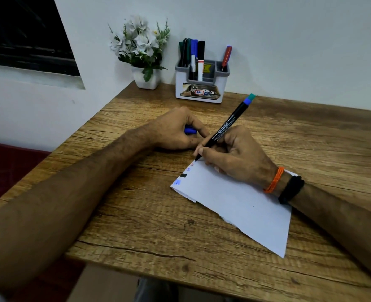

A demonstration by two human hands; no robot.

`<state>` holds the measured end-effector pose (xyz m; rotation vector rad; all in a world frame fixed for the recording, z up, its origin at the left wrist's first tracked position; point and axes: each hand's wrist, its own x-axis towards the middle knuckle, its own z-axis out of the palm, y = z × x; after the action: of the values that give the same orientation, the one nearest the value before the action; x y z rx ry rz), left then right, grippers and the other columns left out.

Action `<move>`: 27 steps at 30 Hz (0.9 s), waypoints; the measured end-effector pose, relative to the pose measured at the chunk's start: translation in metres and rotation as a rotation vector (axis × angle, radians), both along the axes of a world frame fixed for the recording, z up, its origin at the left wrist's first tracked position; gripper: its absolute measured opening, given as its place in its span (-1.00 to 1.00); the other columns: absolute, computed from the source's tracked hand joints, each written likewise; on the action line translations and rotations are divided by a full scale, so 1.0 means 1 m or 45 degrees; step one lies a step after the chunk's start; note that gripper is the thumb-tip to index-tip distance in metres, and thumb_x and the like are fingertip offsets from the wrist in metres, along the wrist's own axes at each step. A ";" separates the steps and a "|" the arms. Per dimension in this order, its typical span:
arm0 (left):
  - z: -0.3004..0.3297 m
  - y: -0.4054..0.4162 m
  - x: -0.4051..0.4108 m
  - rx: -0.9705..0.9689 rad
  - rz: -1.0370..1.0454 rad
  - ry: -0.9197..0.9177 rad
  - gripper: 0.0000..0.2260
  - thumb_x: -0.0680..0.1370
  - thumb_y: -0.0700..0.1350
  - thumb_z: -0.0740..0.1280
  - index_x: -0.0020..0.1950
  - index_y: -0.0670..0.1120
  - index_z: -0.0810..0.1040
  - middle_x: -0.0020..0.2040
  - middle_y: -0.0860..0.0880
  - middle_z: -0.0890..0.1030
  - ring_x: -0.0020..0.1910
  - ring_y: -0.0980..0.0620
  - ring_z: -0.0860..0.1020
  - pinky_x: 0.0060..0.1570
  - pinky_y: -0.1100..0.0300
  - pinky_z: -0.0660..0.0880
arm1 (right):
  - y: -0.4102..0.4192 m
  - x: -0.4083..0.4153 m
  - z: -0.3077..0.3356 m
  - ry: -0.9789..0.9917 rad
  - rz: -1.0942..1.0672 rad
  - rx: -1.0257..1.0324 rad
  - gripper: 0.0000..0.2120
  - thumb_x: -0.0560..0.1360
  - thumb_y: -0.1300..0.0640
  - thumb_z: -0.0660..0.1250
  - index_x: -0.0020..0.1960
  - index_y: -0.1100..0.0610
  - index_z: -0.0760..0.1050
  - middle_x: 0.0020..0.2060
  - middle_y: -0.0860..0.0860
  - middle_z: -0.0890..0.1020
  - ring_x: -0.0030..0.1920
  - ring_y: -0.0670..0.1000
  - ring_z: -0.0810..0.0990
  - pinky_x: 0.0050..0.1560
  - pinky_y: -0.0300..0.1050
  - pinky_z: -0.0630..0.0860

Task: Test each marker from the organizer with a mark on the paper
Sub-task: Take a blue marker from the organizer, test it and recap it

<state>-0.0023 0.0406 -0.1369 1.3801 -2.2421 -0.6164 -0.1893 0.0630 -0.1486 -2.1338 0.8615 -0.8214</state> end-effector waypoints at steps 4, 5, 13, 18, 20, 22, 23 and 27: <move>0.001 0.000 0.000 0.008 -0.002 0.010 -0.80 0.47 -0.17 0.43 0.06 0.04 0.69 -0.07 0.21 0.68 -0.09 0.28 0.59 0.13 0.10 0.54 | -0.001 0.000 -0.001 -0.017 -0.035 0.014 -0.90 0.50 0.29 0.41 -0.15 0.27 0.68 -0.56 -0.23 0.57 -0.55 -0.24 0.51 -0.51 -0.47 0.32; 0.000 0.000 0.000 0.008 -0.002 0.012 -0.80 0.48 -0.17 0.43 0.06 0.04 0.69 -0.05 0.18 0.69 -0.09 0.26 0.59 0.13 0.08 0.55 | -0.001 0.000 -0.001 -0.023 -0.037 0.018 -0.91 0.50 0.28 0.41 -0.15 0.27 0.68 -0.55 -0.22 0.57 -0.55 -0.23 0.50 -0.51 -0.47 0.32; -0.003 -0.001 0.001 -0.005 0.000 0.020 -0.79 0.47 -0.20 0.43 0.04 0.05 0.70 -0.06 0.08 0.72 -0.08 0.14 0.63 0.08 -0.03 0.57 | -0.002 0.000 -0.002 -0.029 -0.041 0.014 -0.90 0.49 0.26 0.41 -0.15 0.28 0.68 -0.55 -0.22 0.57 -0.55 -0.23 0.50 -0.50 -0.46 0.31; -0.002 -0.002 0.002 -0.004 0.003 -0.004 -0.77 0.47 -0.20 0.43 0.04 0.07 0.69 -0.06 0.11 0.70 -0.07 0.15 0.62 0.08 -0.06 0.57 | -0.001 0.000 -0.001 -0.005 0.007 0.019 -0.90 0.51 0.31 0.39 -0.13 0.29 0.67 -0.55 -0.22 0.56 -0.55 -0.22 0.51 -0.50 -0.46 0.32; -0.001 -0.002 0.001 0.001 0.007 -0.013 -0.77 0.48 -0.21 0.42 0.06 0.06 0.69 -0.08 0.19 0.67 -0.08 0.20 0.60 0.09 -0.04 0.57 | -0.002 0.000 -0.002 -0.025 -0.024 0.009 -0.90 0.50 0.28 0.40 -0.14 0.27 0.67 -0.56 -0.21 0.56 -0.56 -0.22 0.50 -0.50 -0.46 0.32; -0.001 -0.002 0.001 0.010 0.007 -0.006 -0.77 0.48 -0.22 0.42 0.05 0.05 0.69 -0.07 0.19 0.67 -0.07 0.21 0.60 0.11 -0.03 0.57 | -0.002 0.000 -0.002 -0.022 -0.018 0.004 -0.90 0.51 0.29 0.40 -0.14 0.27 0.68 -0.55 -0.21 0.56 -0.56 -0.22 0.50 -0.50 -0.46 0.32; -0.001 -0.002 0.001 0.016 0.003 -0.003 -0.77 0.48 -0.22 0.41 0.05 0.05 0.69 -0.07 0.19 0.67 -0.07 0.21 0.60 0.11 -0.03 0.56 | -0.002 0.000 -0.002 -0.014 -0.002 0.007 -0.90 0.51 0.30 0.39 -0.13 0.27 0.68 -0.55 -0.22 0.56 -0.55 -0.22 0.50 -0.49 -0.47 0.32; 0.001 0.000 0.000 0.005 -0.008 -0.008 -0.78 0.47 -0.22 0.42 0.06 0.03 0.69 -0.06 0.19 0.68 -0.10 0.26 0.59 0.10 0.01 0.57 | -0.003 0.000 -0.003 -0.014 -0.024 -0.005 -0.90 0.50 0.27 0.41 -0.15 0.26 0.68 -0.55 -0.22 0.57 -0.54 -0.23 0.51 -0.49 -0.46 0.33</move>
<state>-0.0022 0.0402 -0.1363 1.3789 -2.2522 -0.6204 -0.1895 0.0598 -0.1518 -2.1263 0.8760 -0.8441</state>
